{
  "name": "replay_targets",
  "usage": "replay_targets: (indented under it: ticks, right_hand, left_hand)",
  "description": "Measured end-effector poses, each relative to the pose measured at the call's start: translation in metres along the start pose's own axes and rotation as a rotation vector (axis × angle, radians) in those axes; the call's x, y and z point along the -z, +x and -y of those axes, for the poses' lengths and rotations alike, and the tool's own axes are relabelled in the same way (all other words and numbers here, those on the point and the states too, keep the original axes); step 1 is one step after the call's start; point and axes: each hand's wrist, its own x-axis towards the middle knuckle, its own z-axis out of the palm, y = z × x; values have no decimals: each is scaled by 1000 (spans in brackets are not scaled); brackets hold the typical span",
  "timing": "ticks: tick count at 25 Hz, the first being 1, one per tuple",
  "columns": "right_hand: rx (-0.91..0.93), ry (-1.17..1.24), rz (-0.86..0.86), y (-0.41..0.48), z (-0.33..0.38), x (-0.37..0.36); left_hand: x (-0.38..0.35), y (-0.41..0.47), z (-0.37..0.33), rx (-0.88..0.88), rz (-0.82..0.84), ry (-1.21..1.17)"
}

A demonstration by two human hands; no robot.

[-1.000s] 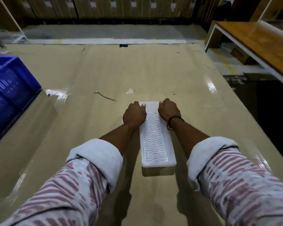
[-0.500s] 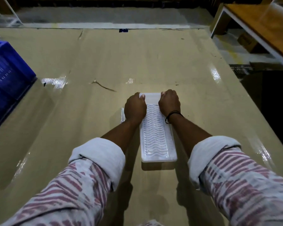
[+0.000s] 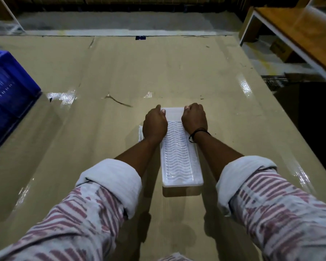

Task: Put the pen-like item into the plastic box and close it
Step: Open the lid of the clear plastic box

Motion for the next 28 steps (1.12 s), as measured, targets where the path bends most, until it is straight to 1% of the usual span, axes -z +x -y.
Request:
replay_targets:
  ticks: [3, 7, 9, 12, 18, 22, 24, 26, 28]
  right_hand:
    - [-94, 93, 29, -18, 1, 12]
    - [-185, 44, 123, -64, -17, 20]
    - [-187, 14, 111, -81, -19, 22]
    - [-157, -49, 41, -90, -11, 23]
    - [-67, -146, -72, -99, -4, 26]
    - [6, -207, -117, -104, -3, 28]
    - [59, -242, -107, -106, -1, 30]
    - [140, -324, -84, -109, 1, 34]
    - [183, -409, -17, -118, 9, 42]
  left_hand:
    - [11, -20, -8, 119, 9, -72]
    - [14, -77, -1, 137, 85, -61]
    - [11, -94, 2, 142, 97, -71]
    - [7, -102, -1, 140, 69, -62]
    - [12, -109, -2, 36, -16, -149]
    - [13, -110, 5, -1, 17, -287]
    - [21, -109, 5, 28, 74, -364]
    - [32, -111, 5, 96, 121, -431]
    - [43, -113, 6, 188, 149, -526]
